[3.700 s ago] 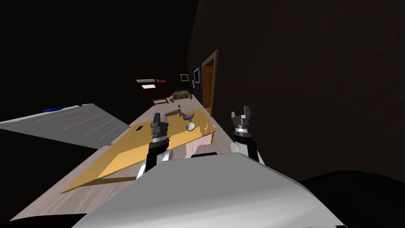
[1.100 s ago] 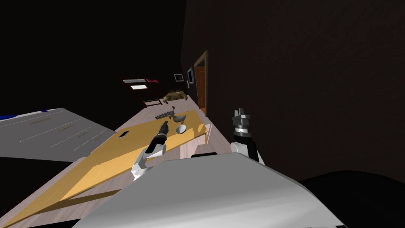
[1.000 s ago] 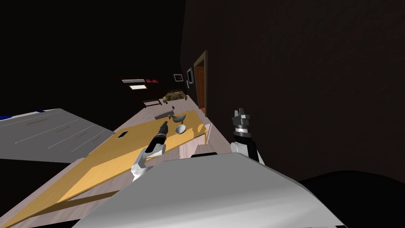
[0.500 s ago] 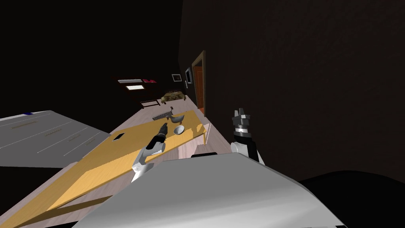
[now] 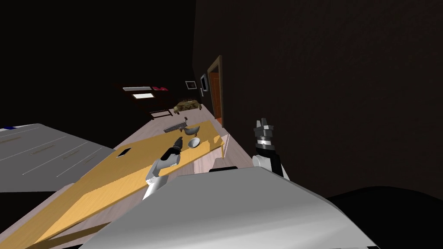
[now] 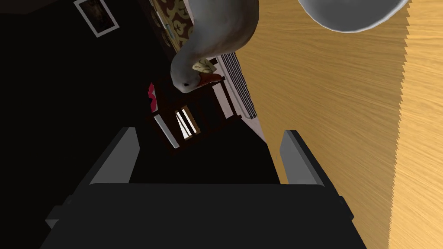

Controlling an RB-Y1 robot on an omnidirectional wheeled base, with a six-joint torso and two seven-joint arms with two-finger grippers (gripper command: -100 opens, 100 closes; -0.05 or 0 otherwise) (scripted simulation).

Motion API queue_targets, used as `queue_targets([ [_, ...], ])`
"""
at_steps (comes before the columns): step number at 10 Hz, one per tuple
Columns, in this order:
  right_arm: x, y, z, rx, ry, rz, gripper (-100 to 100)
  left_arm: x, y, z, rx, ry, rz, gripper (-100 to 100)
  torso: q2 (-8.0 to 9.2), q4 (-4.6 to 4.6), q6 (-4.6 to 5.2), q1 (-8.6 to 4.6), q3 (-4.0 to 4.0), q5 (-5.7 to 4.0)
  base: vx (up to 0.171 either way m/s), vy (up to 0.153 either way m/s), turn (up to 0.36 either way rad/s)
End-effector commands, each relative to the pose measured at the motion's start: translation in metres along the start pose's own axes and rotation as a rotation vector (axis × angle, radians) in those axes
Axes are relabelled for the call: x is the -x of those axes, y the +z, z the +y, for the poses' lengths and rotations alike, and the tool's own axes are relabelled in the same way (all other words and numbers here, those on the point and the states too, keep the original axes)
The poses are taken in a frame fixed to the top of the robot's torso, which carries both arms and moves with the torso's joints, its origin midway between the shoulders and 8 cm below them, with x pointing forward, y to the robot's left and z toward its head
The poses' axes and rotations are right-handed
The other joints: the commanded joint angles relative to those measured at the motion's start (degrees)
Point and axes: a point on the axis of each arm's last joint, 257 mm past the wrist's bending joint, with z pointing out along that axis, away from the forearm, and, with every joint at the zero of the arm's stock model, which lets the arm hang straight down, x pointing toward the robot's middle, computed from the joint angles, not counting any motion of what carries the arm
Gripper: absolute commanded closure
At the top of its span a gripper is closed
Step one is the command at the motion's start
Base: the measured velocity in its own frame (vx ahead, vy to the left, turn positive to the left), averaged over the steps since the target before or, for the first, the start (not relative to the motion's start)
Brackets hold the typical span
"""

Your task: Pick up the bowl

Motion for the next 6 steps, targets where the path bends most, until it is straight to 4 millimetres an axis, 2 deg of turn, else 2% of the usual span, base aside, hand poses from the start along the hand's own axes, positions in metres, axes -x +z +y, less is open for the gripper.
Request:
queue_targets([
  [1,0.000,0.000,0.000,0.000,0.000,0.000,0,0.003,0.008,0.013,0.058,-0.006,-0.005,-100,0.00,0.00,0.00,0.00,0.00,0.00,-0.001,-0.012,-0.083],
  [6,0.000,0.000,0.000,0.000,0.000,0.000,0,0.009,0.017,0.051,0.203,-0.020,-0.007,-100,-0.02,0.00,0.02,0.05,-0.01,0.01,0.002,-0.003,-0.068],
])
